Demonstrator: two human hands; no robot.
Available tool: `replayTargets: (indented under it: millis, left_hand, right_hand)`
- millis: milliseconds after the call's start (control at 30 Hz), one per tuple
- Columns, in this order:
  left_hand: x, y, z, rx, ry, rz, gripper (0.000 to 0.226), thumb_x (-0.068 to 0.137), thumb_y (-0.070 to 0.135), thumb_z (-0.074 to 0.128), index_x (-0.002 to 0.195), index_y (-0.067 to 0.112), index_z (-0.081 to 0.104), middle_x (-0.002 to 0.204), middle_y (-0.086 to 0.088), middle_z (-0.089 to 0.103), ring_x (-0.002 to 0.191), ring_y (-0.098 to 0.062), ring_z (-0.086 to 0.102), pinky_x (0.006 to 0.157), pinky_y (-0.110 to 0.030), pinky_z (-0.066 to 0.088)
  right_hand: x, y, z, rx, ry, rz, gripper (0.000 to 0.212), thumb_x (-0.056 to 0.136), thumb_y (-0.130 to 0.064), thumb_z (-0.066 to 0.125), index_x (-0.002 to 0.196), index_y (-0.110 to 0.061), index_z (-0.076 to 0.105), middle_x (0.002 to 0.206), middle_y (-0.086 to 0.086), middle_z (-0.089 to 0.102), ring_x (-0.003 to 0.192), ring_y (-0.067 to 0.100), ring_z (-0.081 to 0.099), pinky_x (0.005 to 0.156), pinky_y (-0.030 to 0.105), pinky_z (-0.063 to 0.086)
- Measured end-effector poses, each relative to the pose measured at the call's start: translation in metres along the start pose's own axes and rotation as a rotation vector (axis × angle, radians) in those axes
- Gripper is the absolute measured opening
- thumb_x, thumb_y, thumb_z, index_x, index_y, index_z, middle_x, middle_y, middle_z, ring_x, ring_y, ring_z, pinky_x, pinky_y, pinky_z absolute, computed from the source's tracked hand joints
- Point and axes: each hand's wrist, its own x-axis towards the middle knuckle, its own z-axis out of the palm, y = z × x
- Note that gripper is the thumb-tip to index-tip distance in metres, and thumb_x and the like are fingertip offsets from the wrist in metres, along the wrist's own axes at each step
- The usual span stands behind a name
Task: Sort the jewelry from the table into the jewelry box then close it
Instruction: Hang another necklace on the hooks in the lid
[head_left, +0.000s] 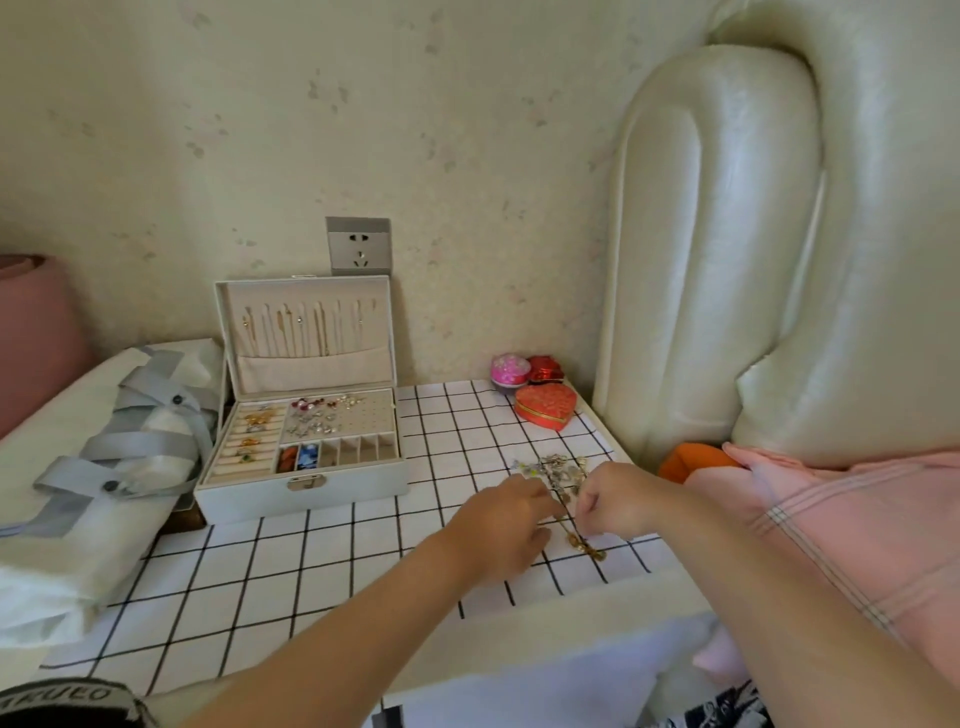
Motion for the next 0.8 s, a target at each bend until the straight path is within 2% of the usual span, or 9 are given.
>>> replayTargets:
  millis: [67,200,300,433,467,533,633,733,800]
  left_hand:
    - [0.003,0.003,0.011,0.014,0.004,0.062,0.037,0.095,0.02,0.051,0.131,0.024,0.06,0.124,0.0,0.057,0.114,-0.022,0.048,0.084,-0.042,0.049]
    - [0.005,-0.003,0.022,0.046,0.039,0.128,0.031,0.095,0.021,0.052,0.121,0.024,0.068,0.114,0.0,0.061,0.105,-0.024,0.053,0.075,-0.037,0.048]
    - [0.003,-0.009,0.017,0.07,0.062,0.112,0.026,0.096,0.026,0.053,0.114,0.024,0.07,0.103,0.0,0.06,0.099,-0.023,0.052,0.071,-0.041,0.05]
    - [-0.002,-0.013,0.008,0.095,0.057,0.069,0.022,0.096,0.029,0.053,0.108,0.023,0.071,0.102,0.001,0.06,0.1,-0.019,0.051,0.07,-0.035,0.047]
    - [-0.003,-0.014,0.006,0.101,0.052,0.056,0.021,0.096,0.029,0.054,0.105,0.022,0.071,0.101,0.001,0.06,0.1,-0.018,0.051,0.071,-0.035,0.046]
    - [-0.004,-0.016,0.002,0.092,0.034,0.014,0.02,0.094,0.029,0.055,0.105,0.024,0.071,0.102,0.003,0.06,0.101,-0.017,0.051,0.076,-0.036,0.048]
    - [-0.004,-0.019,-0.005,-0.117,0.045,-0.126,0.02,0.094,0.024,0.059,0.112,0.026,0.066,0.111,0.009,0.063,0.106,-0.008,0.05,0.089,-0.026,0.045]
    - [-0.003,-0.018,-0.015,-0.483,0.051,-0.234,0.026,0.093,0.013,0.06,0.114,0.026,0.064,0.11,0.012,0.067,0.104,0.002,0.057,0.085,-0.011,0.041]
    - [-0.003,-0.017,-0.023,-0.682,0.052,-0.301,0.026,0.092,0.011,0.062,0.112,0.026,0.064,0.104,0.011,0.072,0.1,0.002,0.062,0.08,-0.012,0.044]
  right_hand:
    - [0.001,0.002,0.002,-0.023,-0.072,0.035,0.013,0.08,-0.03,0.074,0.085,-0.019,0.078,0.096,0.014,0.076,0.062,0.016,0.06,0.067,0.027,0.054]
    - [0.006,0.002,0.004,-0.025,-0.116,0.037,0.017,0.076,-0.038,0.081,0.087,-0.024,0.078,0.094,0.015,0.076,0.059,0.016,0.058,0.07,0.026,0.051]
    - [0.012,-0.002,0.007,-0.043,-0.12,0.016,0.011,0.077,-0.036,0.082,0.08,-0.027,0.076,0.096,0.013,0.076,0.056,0.016,0.057,0.068,0.026,0.05]
    - [0.015,-0.008,0.011,-0.005,-0.126,-0.014,0.012,0.081,-0.031,0.079,0.087,-0.021,0.078,0.096,0.005,0.077,0.088,0.021,0.071,0.085,0.035,0.059]
    - [0.015,-0.01,0.011,0.01,-0.124,-0.026,0.012,0.081,-0.031,0.077,0.087,-0.021,0.078,0.096,0.004,0.077,0.091,0.022,0.072,0.086,0.037,0.059]
    - [0.013,-0.013,0.009,0.046,-0.112,-0.051,0.005,0.082,-0.027,0.074,0.082,-0.022,0.076,0.097,0.003,0.076,0.08,0.022,0.071,0.078,0.035,0.059]
    - [0.01,-0.019,0.002,0.13,-0.051,-0.064,0.013,0.083,-0.018,0.067,0.075,-0.028,0.07,0.096,0.004,0.075,0.057,0.015,0.06,0.061,0.029,0.047]
    - [0.006,-0.024,-0.005,0.286,-0.003,-0.072,0.012,0.087,-0.016,0.065,0.079,-0.025,0.068,0.099,0.006,0.075,0.057,0.012,0.059,0.05,0.023,0.037]
    - [0.005,-0.027,-0.009,0.412,0.02,-0.095,0.008,0.091,-0.019,0.067,0.084,-0.02,0.069,0.099,0.007,0.075,0.06,0.013,0.059,0.047,0.023,0.037]
